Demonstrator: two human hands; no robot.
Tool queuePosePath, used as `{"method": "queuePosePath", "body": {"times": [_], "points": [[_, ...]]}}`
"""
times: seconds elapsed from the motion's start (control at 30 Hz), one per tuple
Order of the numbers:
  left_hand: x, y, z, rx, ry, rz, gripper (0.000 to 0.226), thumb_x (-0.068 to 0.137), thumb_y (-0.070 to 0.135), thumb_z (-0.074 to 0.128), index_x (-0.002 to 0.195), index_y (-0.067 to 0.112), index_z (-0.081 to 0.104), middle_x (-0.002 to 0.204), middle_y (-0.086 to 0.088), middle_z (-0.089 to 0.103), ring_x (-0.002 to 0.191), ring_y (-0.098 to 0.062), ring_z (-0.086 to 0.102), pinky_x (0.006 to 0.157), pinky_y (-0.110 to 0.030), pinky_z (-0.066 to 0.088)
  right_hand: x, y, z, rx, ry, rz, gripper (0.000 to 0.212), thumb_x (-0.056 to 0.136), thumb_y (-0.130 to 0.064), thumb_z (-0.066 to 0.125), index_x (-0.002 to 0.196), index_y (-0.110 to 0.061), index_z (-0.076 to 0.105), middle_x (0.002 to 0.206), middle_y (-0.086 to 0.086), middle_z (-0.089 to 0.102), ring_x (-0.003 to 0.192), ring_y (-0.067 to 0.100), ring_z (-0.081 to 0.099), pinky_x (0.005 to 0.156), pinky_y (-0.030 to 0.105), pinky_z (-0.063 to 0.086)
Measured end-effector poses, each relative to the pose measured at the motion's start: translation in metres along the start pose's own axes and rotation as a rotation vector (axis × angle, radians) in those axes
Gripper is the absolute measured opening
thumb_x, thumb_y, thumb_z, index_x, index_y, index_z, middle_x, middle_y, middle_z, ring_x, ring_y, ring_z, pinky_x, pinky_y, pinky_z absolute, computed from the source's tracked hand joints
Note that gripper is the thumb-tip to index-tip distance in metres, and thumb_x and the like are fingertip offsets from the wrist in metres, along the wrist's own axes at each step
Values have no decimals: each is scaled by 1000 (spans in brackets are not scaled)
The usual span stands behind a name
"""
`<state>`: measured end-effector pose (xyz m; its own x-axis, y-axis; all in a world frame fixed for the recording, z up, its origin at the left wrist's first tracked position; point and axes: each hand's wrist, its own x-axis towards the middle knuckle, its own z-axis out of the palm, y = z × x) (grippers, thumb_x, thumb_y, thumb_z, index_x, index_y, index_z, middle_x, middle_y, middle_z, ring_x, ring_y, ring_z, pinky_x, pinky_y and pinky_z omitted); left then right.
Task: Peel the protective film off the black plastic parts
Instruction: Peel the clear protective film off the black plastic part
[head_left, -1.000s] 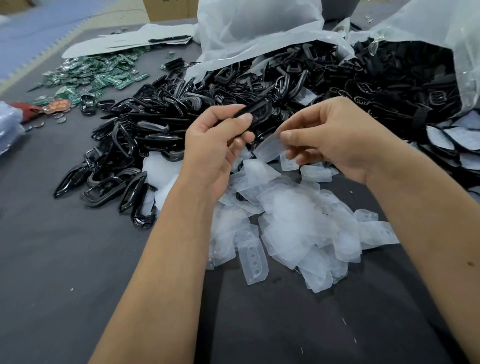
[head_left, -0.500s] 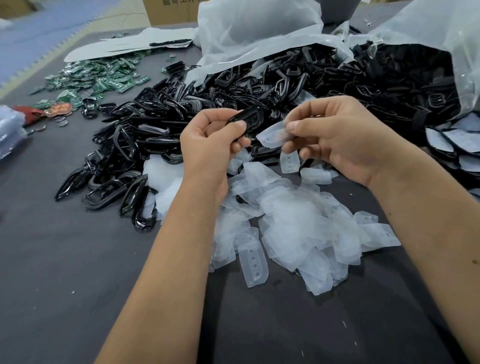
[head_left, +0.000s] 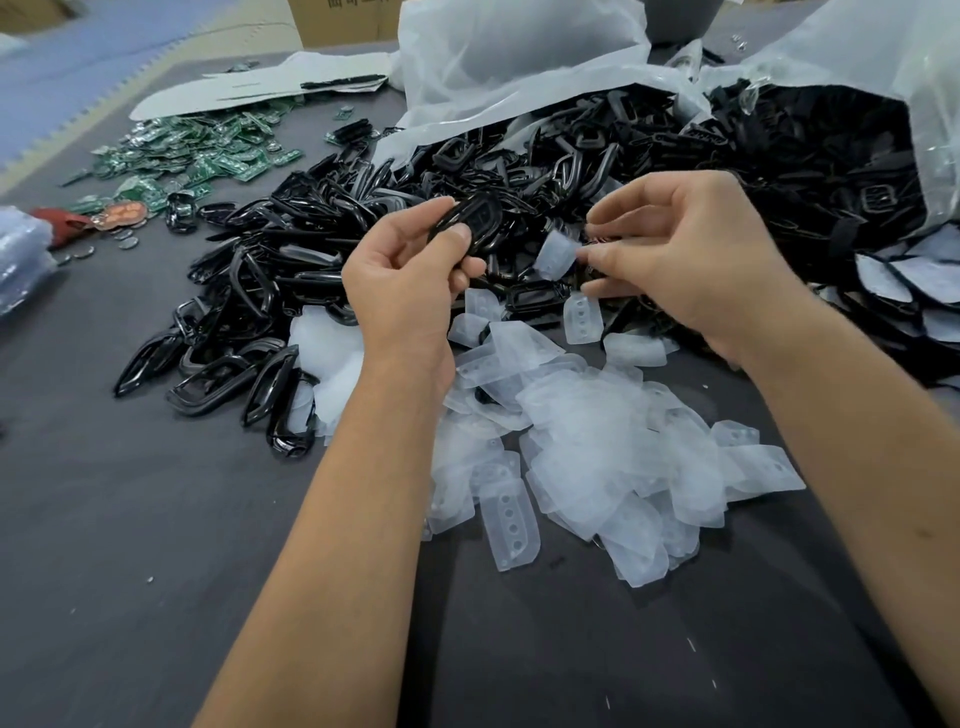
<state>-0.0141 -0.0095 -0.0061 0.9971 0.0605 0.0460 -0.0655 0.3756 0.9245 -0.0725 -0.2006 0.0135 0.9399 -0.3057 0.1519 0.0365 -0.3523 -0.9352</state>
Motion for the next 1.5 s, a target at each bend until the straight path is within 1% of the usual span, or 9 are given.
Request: {"method": "queuePosePath", "body": {"times": [0.1,0.23,0.37,0.43,0.5,0.7,0.9,1.07,1.5], "points": [[1,-1,0,-13,11,4,21,88,-12,68,95,7,74,63,5,65,51,-13,58,54,-18,48,-1,1,5,-505,21,-246,15,86,-13,82,98,-21,77,86,-14,71,70,-4,69,67,8,51],[1,-2,1,-7,7,2,21,88,-11,69,94,8,73,62,4,65,51,-13,59,52,-18,47,-11,-3,24,-558,-418,-219,35,75,-46,89,105,-32,77,88,-15,69,67,-3,60,67,15,48],[1,-2,0,-18,4,-5,20,88,-11,69,94,8,73,62,4,64,51,-13,59,51,-17,47,-12,-3,29,-623,-430,-278,27,84,-39,85,106,-25,81,88,-14,65,73,2,58,72,23,47],[1,-2,0,-17,1,-8,20,88,-11,69,94,8,73,62,4,64,51,-13,59,51,-17,46,-10,-4,26,-578,-380,-297,18,97,-33,73,88,-19,81,81,-6,66,71,8,59,70,30,47],[1,-1,0,-10,-6,-13,20,88,-11,69,94,7,73,63,3,64,51,-13,59,51,-18,46,-7,-4,21,-469,-335,-243,39,105,-29,60,68,-23,68,75,0,61,62,8,55,64,28,42],[0,-1,1,0,-20,-27,20,88,-11,69,95,7,73,68,1,64,52,-12,59,51,-17,46,-2,1,13,-229,-267,-88,27,105,-24,62,89,-21,84,69,23,57,56,28,41,52,32,40],[-1,1,-2,-35,-227,-177,21,90,-9,68,100,8,75,73,0,68,56,-9,60,52,-13,46,0,0,15,366,10,163,13,93,0,73,84,-6,80,79,9,72,74,18,71,68,27,63],[-6,0,3,-40,-423,-306,23,88,-9,68,97,9,79,85,-7,73,57,-8,62,57,-11,51,-2,-1,18,407,152,193,11,88,5,77,81,-4,74,73,10,75,71,27,77,66,30,63],[-5,5,0,-73,-449,-429,24,72,-2,74,90,12,84,86,-9,75,53,-7,62,46,-7,46,-3,-6,13,511,-22,262,11,89,-12,78,78,-14,78,75,2,76,66,13,71,57,24,58]]}}
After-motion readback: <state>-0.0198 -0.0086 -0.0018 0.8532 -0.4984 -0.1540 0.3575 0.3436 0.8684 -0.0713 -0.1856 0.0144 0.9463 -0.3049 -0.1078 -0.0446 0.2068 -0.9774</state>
